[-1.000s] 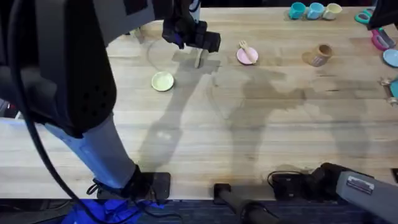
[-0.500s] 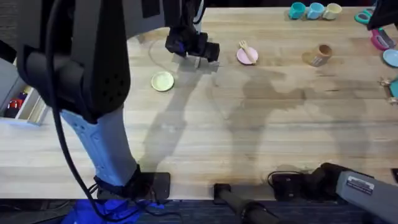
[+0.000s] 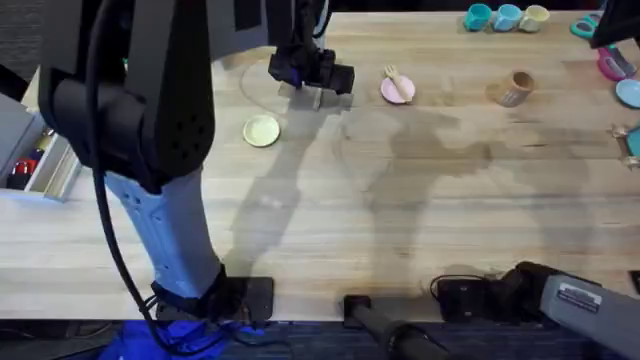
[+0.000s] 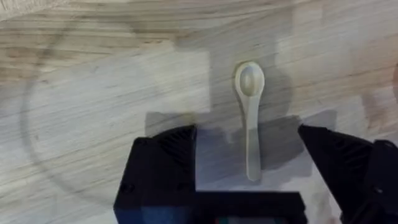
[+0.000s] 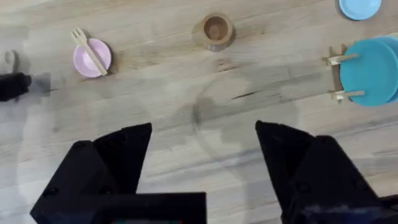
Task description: Pick up a utensil and set it on the pink plate, then put the other utensil in the container.
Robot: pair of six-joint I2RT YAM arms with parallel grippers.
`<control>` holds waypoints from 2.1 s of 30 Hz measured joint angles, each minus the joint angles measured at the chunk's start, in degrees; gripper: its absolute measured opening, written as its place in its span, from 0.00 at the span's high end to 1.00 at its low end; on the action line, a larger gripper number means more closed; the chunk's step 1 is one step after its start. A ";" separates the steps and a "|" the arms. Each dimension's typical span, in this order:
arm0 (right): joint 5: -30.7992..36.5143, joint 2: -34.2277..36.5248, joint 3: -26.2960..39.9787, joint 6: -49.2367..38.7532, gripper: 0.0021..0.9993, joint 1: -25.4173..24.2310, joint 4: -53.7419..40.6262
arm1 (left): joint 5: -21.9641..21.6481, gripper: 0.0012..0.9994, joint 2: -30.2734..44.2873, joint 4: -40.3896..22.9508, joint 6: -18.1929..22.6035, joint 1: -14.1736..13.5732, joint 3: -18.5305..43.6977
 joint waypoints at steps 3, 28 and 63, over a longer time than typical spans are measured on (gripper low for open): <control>0.00 0.00 0.00 0.00 0.00 0.00 0.00 | -0.10 0.00 0.15 0.30 -0.12 0.00 0.08; 0.00 0.00 -0.02 0.00 0.00 0.00 -1.08 | -3.80 0.00 0.90 -1.03 -0.12 -0.76 0.96; 0.00 0.00 -0.02 0.00 0.00 0.00 -1.27 | -4.56 0.75 1.44 2.46 -0.80 -0.63 0.96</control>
